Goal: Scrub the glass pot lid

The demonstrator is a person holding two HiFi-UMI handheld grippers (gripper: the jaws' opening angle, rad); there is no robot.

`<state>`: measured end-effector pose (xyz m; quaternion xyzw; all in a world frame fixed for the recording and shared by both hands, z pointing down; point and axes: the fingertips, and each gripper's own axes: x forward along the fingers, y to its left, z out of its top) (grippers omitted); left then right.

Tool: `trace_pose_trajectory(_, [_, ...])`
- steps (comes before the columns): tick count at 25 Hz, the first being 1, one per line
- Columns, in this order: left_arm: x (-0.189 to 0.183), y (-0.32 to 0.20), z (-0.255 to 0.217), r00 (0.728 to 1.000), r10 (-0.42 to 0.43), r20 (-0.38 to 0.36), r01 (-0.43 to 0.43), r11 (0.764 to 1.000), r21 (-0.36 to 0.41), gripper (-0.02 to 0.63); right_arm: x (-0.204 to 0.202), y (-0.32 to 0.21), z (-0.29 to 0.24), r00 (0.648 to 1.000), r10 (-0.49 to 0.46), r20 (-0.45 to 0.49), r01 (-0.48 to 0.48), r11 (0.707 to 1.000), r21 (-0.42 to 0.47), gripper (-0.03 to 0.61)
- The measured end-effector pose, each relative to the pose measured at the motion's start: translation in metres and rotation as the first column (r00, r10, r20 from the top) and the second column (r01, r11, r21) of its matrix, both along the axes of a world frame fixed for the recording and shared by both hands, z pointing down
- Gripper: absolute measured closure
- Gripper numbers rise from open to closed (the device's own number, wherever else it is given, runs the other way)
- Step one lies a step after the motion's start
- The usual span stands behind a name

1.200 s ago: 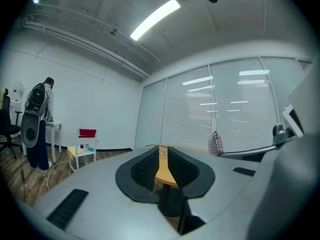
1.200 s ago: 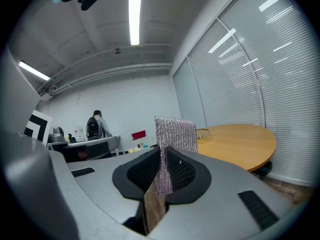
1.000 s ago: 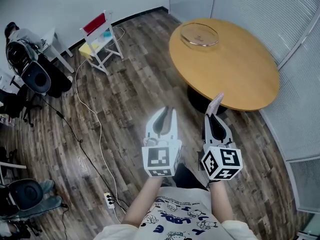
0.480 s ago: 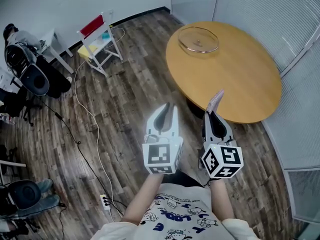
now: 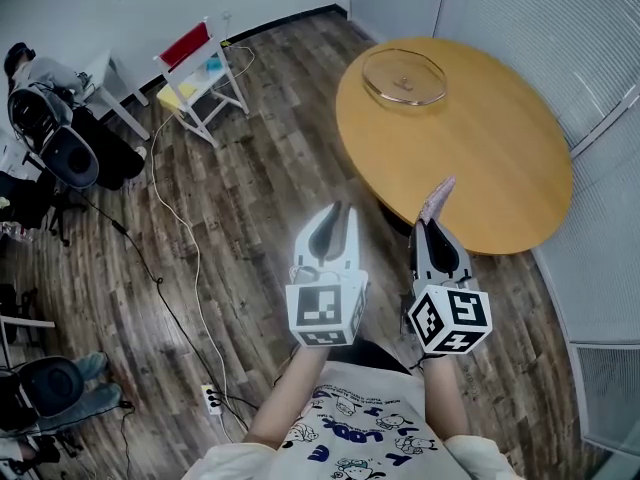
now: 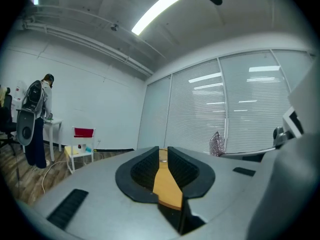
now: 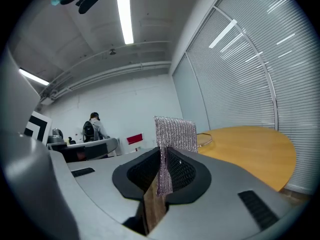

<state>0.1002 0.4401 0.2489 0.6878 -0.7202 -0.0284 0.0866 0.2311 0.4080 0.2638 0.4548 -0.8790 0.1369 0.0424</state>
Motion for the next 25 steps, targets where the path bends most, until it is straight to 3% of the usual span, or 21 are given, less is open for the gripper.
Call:
trace_pose_trajectory(12, [-0.029, -0.048, 0.011, 1.0, 0.006, -0.004, -0.006, 1.0, -0.018, 0.552, -0.026, -0.048, 0.008, 1.0, 0.017, -0.012, -0.018, 1.0, -0.014, 0.523])
trace_pose_trajectory(25, [-0.071, -0.136, 0.012, 0.999, 0.044, -0.01, -0.044, 0.999, -0.014, 0.552, -0.063, -0.129, 0.01, 0.998, 0.062, -0.021, -0.063, 0.998, -0.016, 0.523])
